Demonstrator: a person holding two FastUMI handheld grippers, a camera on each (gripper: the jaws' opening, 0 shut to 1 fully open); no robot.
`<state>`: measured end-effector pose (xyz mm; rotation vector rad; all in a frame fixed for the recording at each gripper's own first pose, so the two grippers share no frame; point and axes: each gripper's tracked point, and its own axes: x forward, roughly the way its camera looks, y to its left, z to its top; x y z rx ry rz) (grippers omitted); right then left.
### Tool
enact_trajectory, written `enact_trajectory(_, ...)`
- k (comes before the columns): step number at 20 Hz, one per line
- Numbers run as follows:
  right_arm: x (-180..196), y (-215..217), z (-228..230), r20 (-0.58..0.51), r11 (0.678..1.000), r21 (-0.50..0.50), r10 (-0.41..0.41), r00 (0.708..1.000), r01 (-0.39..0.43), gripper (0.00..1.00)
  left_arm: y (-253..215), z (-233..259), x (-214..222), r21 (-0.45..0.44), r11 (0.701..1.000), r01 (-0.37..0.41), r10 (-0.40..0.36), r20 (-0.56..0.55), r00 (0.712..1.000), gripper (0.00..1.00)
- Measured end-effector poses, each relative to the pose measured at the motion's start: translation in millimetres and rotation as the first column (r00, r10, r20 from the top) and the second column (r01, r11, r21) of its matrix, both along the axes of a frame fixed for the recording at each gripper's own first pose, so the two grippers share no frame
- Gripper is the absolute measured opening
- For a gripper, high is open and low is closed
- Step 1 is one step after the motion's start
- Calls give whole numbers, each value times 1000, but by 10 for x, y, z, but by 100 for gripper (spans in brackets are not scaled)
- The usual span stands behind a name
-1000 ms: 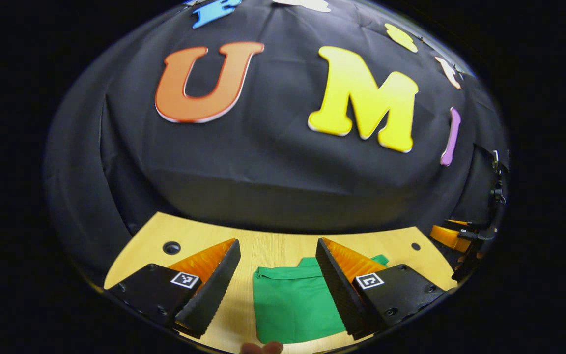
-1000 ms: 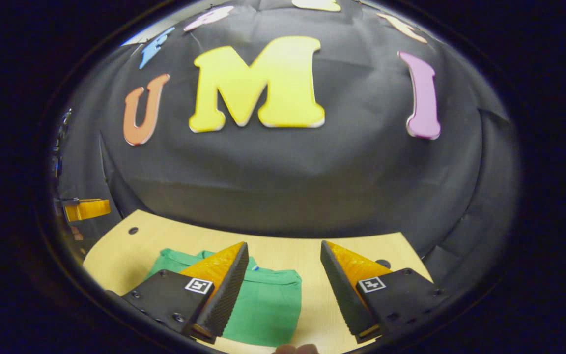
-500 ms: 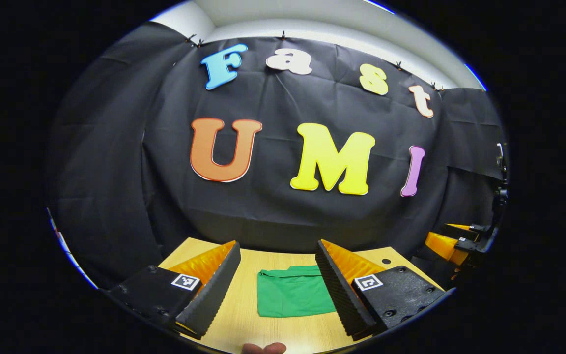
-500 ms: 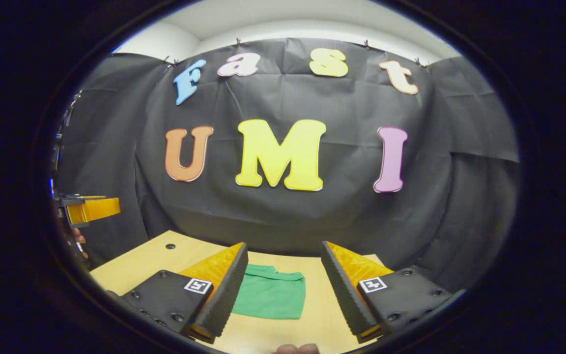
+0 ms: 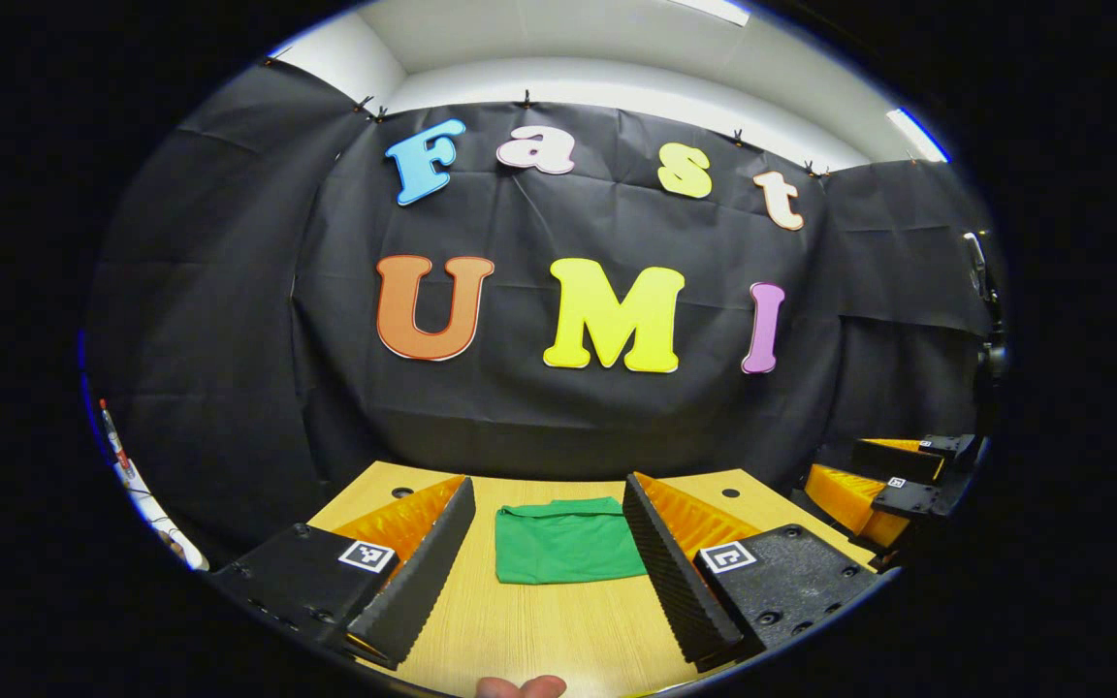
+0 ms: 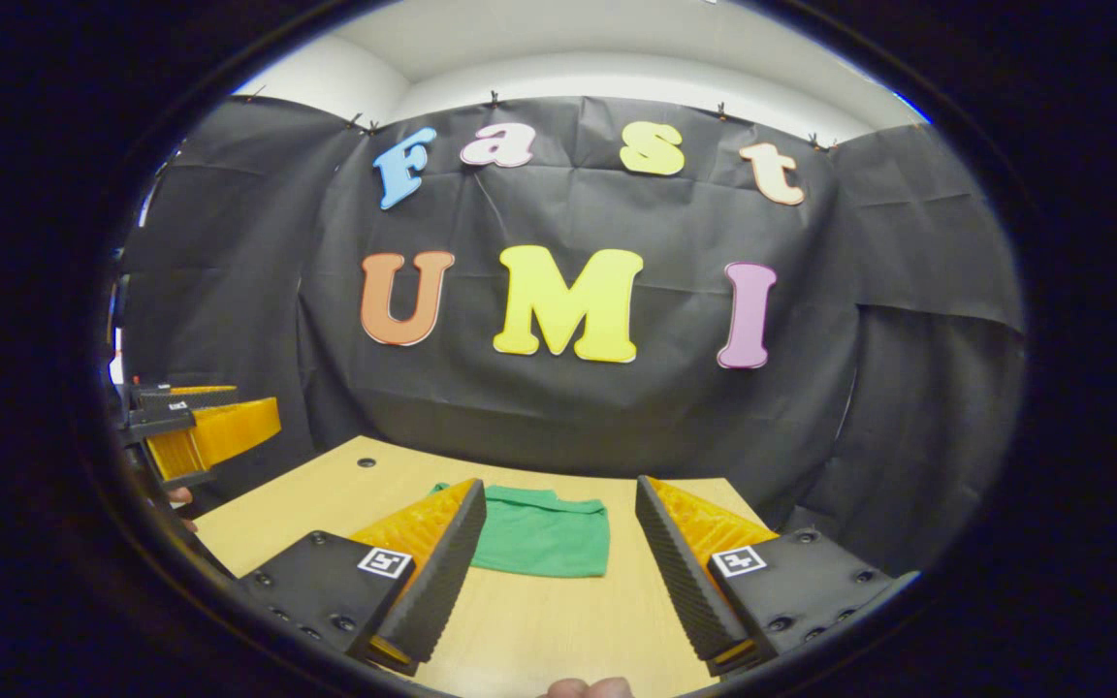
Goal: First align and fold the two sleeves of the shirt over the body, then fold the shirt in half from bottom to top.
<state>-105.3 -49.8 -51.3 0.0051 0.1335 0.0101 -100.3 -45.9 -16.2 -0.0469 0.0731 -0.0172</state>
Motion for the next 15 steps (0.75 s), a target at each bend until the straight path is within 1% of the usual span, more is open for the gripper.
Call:
enact_trajectory(2, -92, 41, -38, 1, 1000, 6, -6, 1000, 6, 98, -68, -33, -48, 36, 999, 6, -6, 4, 1000, 100)
enact_trajectory(3, -116, 55, -41, 0, 1000, 7, -6, 1000, 6, 98, -110, -77, -73, 44, 999, 14, -14, 0, 1000, 100)
enact_trajectory(5, -143, 92, -49, 0, 1000, 10, -7, 1000, 7, 96, -175, -71, -93, 41, 999, 29, -29, 5, 1000, 98)
enact_trajectory(9, -140, 182, -68, 5, 1000, 7, 6, 1000, -6, 94, -136, -104, -37, 37, 999, 24, -23, -5, 1000, 98)
enact_trajectory(13, -73, 236, -49, 1, 1000, -10, 26, 1000, -26, 94, -132, -193, 30, -3, 1000, 18, -18, -30, 999, 98)
enact_trajectory(14, -51, 250, -35, 4, 1000, -10, 28, 1000, -28, 94, -157, -226, 43, -13, 1000, 25, -26, -37, 999, 89)
enact_trajectory(15, -32, 263, -28, 6, 999, -9, 31, 999, -31, 94, -174, -236, 48, -17, 999, 32, -32, -39, 999, 100)
